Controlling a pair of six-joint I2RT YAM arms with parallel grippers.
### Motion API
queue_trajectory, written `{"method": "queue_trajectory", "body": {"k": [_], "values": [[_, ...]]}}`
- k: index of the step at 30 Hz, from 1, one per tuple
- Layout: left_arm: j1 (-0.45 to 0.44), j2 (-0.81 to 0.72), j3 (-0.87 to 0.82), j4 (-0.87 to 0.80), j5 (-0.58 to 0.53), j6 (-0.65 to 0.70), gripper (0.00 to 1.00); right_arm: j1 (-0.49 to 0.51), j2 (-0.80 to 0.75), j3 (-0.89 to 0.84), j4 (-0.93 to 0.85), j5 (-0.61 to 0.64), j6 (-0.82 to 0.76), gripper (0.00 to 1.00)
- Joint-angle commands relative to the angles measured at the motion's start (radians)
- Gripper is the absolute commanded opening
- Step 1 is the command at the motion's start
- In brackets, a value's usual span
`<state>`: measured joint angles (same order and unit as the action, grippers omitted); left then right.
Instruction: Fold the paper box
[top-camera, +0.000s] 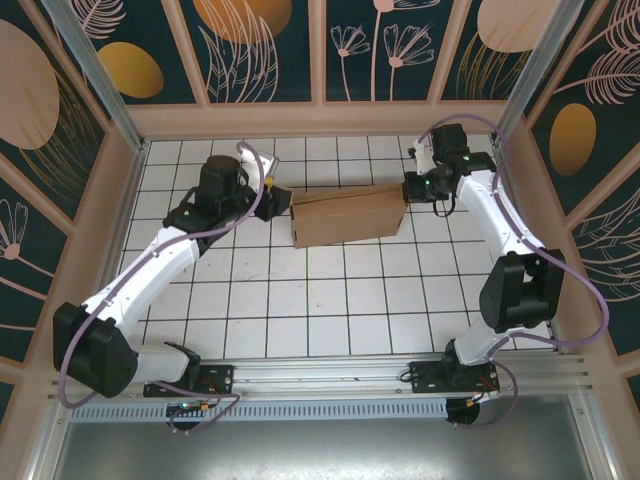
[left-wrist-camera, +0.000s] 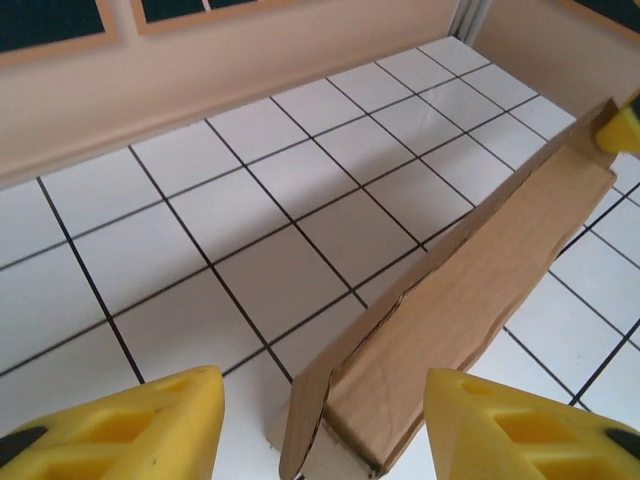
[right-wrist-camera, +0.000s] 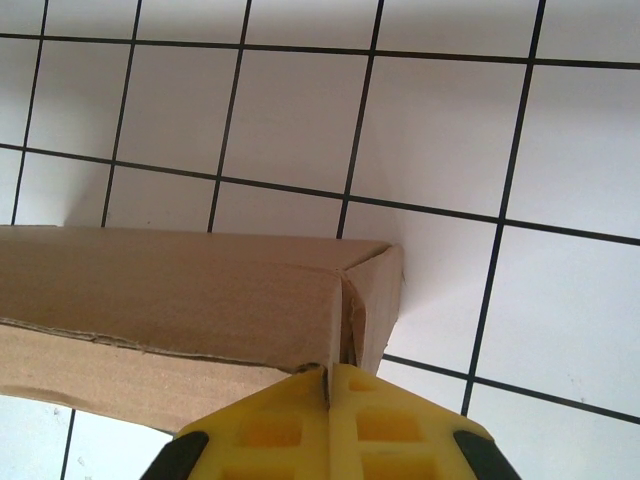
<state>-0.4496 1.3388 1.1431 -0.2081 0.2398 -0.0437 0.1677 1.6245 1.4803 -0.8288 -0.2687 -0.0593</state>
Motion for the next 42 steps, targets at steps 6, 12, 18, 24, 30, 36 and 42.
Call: {"method": "queue_trajectory", "body": {"k": [6,12,18,24,30,36,42], "values": [[-0.002,0.033,0.018,-0.175,-0.003,0.02,0.43,0.009,0.028,0.017,-0.059,0.011,0.02,0.0],[-0.004,0.099,0.078,-0.209,-0.056,0.015,0.43,0.01,0.029,0.033,-0.07,0.016,0.02,0.0],[-0.004,0.128,0.071,-0.175,-0.046,-0.013,0.37,0.01,0.02,0.023,-0.068,0.01,0.021,0.0],[-0.004,0.166,0.095,-0.144,0.017,-0.12,0.24,0.009,0.015,0.019,-0.067,0.003,0.013,0.0],[-0.004,0.171,0.09,-0.114,0.066,-0.253,0.08,0.009,0.014,0.011,-0.064,0.0,0.014,0.0],[-0.004,0.164,0.095,-0.105,0.064,-0.371,0.0,0.01,0.015,0.015,-0.066,0.001,0.012,0.0],[-0.004,0.186,0.106,-0.076,0.105,-0.528,0.0,0.01,0.019,0.012,-0.061,-0.003,0.014,0.0]]}}
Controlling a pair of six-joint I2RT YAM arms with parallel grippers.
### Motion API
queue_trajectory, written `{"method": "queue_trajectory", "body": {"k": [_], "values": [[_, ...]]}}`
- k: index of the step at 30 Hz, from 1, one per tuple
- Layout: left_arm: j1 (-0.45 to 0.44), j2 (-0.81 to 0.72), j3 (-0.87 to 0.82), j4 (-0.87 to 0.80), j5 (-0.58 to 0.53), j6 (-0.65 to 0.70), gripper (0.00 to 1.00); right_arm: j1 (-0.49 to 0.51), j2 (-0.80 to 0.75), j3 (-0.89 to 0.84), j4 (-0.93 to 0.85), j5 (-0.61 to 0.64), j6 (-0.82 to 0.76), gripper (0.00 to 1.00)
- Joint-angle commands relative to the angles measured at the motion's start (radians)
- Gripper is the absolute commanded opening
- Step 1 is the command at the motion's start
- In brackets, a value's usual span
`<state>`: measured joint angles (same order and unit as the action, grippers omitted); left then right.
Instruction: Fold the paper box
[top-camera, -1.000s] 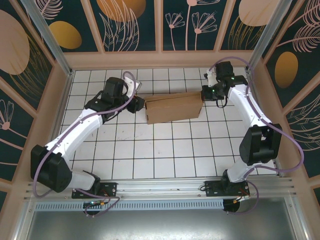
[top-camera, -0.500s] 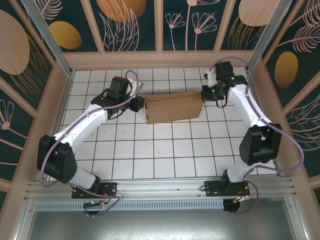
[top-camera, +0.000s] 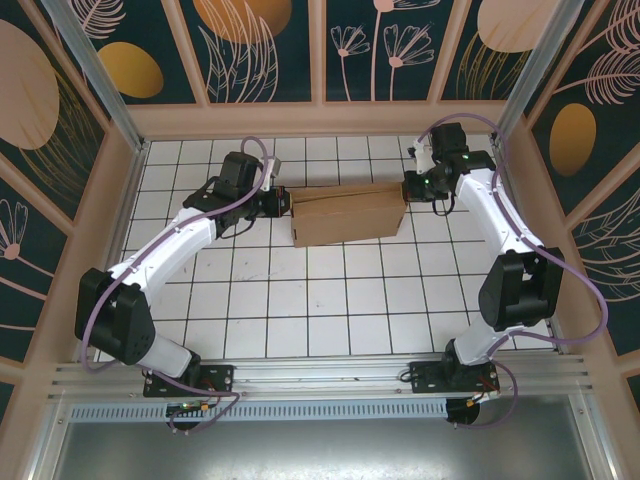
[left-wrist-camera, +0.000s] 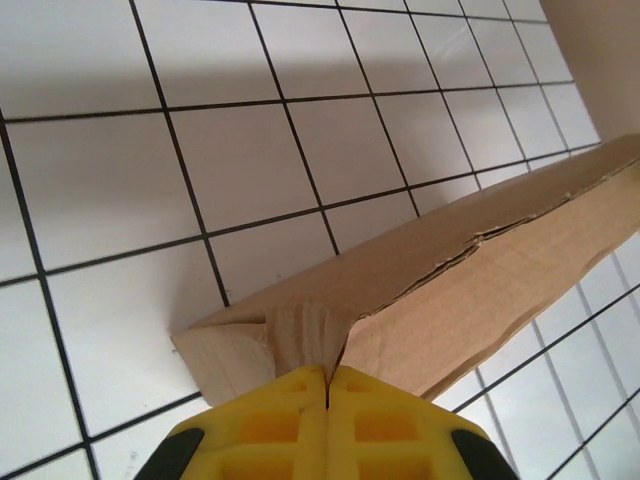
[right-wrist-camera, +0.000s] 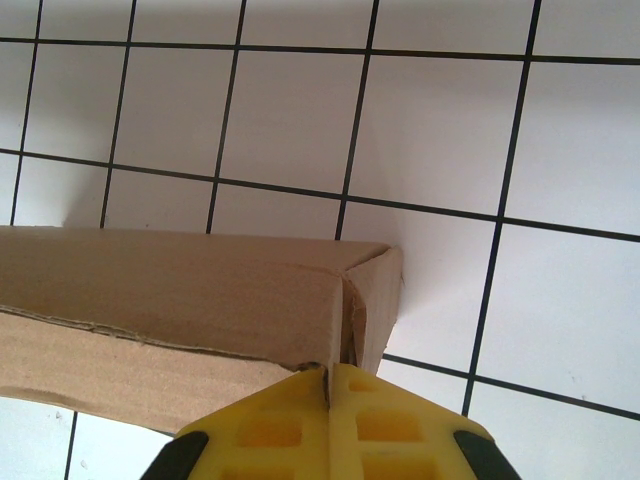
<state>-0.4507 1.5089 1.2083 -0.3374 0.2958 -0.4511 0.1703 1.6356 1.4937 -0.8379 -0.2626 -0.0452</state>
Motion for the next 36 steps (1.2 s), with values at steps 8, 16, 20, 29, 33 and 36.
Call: {"method": "queue_trajectory", "body": {"k": [8,16,20,29,33,36], "values": [[0.001,0.056,0.138,-0.01,0.098,-0.193,0.0,0.008,0.008,-0.008,-0.044,-0.012,-0.003,0.0],[0.003,0.081,0.134,-0.024,0.094,-0.161,0.0,0.009,0.004,-0.029,-0.027,-0.019,-0.007,0.0],[0.003,0.066,0.096,-0.029,0.042,-0.079,0.0,0.008,0.001,-0.036,-0.026,-0.018,-0.01,0.0],[0.004,0.077,0.056,-0.054,-0.012,0.001,0.0,0.008,0.0,-0.047,-0.013,-0.022,-0.002,0.0],[0.003,0.075,-0.007,0.005,0.0,-0.018,0.0,0.009,-0.005,-0.071,0.003,-0.03,0.005,0.0],[0.003,0.08,-0.041,0.049,0.02,-0.036,0.0,0.01,-0.011,-0.101,0.026,-0.044,0.004,0.0]]}}
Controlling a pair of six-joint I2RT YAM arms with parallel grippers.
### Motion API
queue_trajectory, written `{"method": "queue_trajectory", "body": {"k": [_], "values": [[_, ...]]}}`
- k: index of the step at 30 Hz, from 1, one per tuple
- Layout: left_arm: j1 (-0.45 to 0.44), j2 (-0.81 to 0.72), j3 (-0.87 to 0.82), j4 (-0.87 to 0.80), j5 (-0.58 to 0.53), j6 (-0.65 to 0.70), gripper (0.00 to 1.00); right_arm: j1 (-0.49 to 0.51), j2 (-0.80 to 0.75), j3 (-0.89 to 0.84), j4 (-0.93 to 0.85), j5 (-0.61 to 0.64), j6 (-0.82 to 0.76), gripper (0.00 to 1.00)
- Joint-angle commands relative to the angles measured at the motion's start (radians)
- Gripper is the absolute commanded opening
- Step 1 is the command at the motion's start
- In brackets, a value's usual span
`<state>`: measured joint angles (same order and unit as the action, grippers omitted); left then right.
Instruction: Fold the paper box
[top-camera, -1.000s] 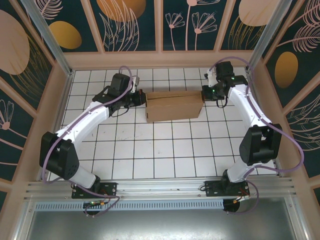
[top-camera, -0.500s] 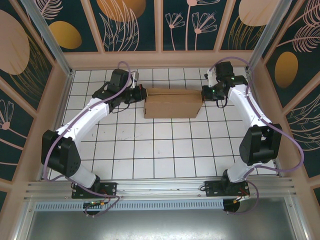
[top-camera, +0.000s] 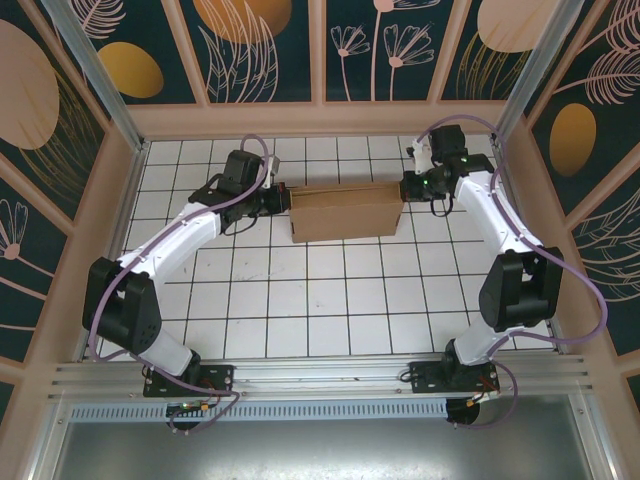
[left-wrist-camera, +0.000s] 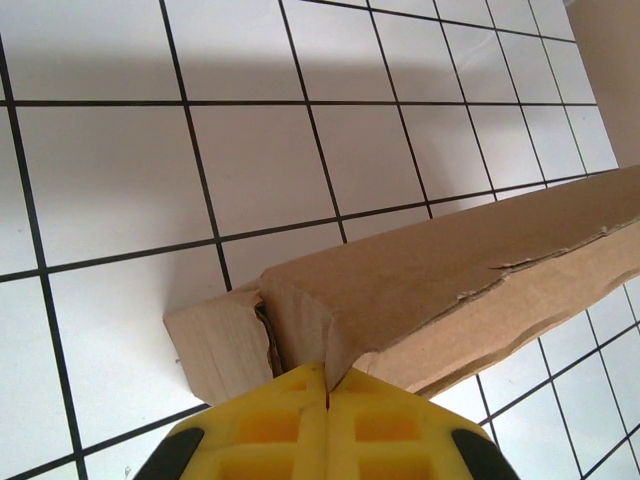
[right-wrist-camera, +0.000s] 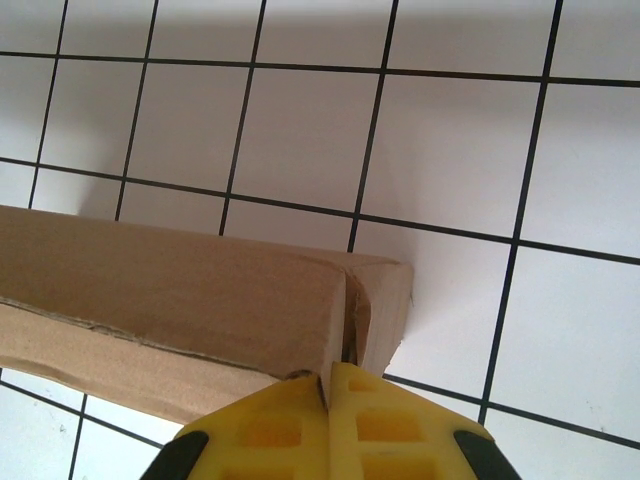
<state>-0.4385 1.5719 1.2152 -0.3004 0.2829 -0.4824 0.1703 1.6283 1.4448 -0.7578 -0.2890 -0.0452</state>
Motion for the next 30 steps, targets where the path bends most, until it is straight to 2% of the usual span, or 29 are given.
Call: {"method": "queue_trajectory", "body": {"k": [1,9,14,19,21,25,27,30], "values": [[-0.009,0.019,-0.057,0.024,0.033,-0.01,0.0,0.009,-0.009,-0.068,-0.042,-0.028,-0.002,0.0],[-0.009,0.028,-0.094,0.05,0.009,0.002,0.0,0.026,-0.061,-0.23,0.076,-0.053,-0.077,0.0],[-0.009,-0.046,-0.109,0.11,0.002,-0.007,0.37,0.034,-0.092,-0.283,0.139,-0.033,-0.076,0.0],[-0.008,-0.077,-0.074,0.1,0.036,-0.029,0.57,0.043,-0.086,-0.284,0.149,0.008,-0.077,0.0],[-0.009,-0.107,-0.089,0.157,0.03,-0.039,0.8,0.043,-0.082,-0.284,0.148,0.013,-0.077,0.0],[-0.009,-0.139,-0.113,0.276,0.033,-0.109,0.9,0.043,-0.078,-0.283,0.153,0.012,-0.074,0.0],[-0.009,-0.143,-0.111,0.294,-0.012,-0.168,0.94,0.044,-0.076,-0.279,0.149,0.012,-0.076,0.0],[-0.005,-0.119,-0.096,0.257,-0.096,-0.221,0.95,0.044,-0.079,-0.276,0.151,0.013,-0.076,0.0]]}}
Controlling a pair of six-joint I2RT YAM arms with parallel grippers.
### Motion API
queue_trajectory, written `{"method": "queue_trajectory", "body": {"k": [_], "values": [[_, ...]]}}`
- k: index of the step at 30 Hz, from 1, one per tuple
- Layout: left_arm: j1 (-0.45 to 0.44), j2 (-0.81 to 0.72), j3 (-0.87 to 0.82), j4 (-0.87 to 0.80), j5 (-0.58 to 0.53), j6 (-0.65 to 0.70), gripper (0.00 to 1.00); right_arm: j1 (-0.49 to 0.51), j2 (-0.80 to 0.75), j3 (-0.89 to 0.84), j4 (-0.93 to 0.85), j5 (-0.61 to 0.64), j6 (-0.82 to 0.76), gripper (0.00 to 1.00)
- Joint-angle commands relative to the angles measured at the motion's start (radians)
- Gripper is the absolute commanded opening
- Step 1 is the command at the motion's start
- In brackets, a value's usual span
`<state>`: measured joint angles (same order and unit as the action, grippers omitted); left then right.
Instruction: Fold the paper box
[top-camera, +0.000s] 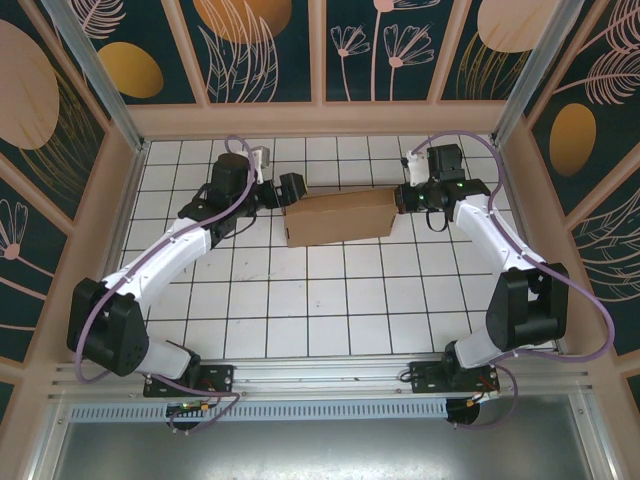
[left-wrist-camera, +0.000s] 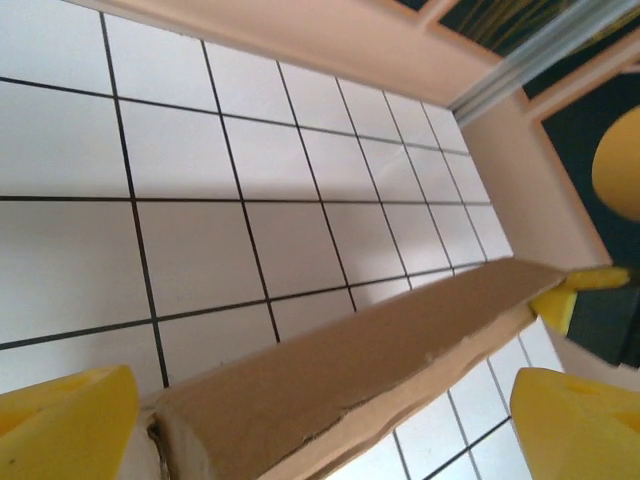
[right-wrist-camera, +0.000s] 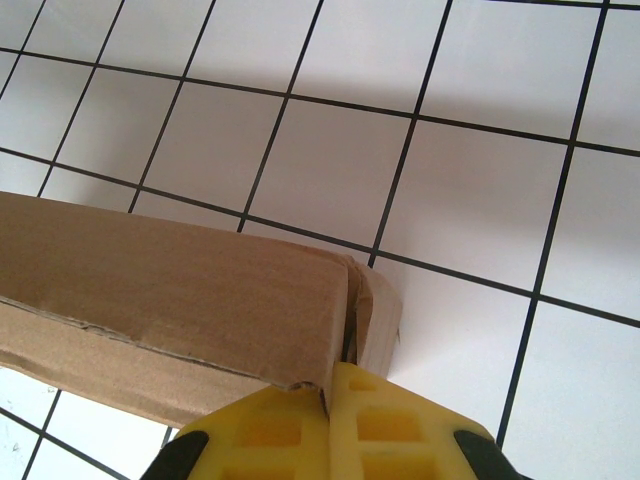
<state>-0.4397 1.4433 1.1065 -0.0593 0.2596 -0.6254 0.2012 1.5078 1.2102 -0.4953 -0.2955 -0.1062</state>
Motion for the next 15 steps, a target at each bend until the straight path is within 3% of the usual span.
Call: {"method": "queue_trajectory", "body": {"k": [1,10,15], "values": [[-0.003,0.027,0.022,-0.003,-0.08,-0.083,0.95,0.012,0.042,-0.04,-0.112,0.019,-0.012,0.0],[-0.004,0.079,-0.123,0.112,-0.007,-0.176,0.88,0.012,0.063,-0.005,-0.125,0.019,0.037,0.0],[-0.005,0.089,-0.203,0.147,-0.025,-0.187,0.87,0.014,0.051,-0.009,-0.103,-0.013,0.037,0.0]]}}
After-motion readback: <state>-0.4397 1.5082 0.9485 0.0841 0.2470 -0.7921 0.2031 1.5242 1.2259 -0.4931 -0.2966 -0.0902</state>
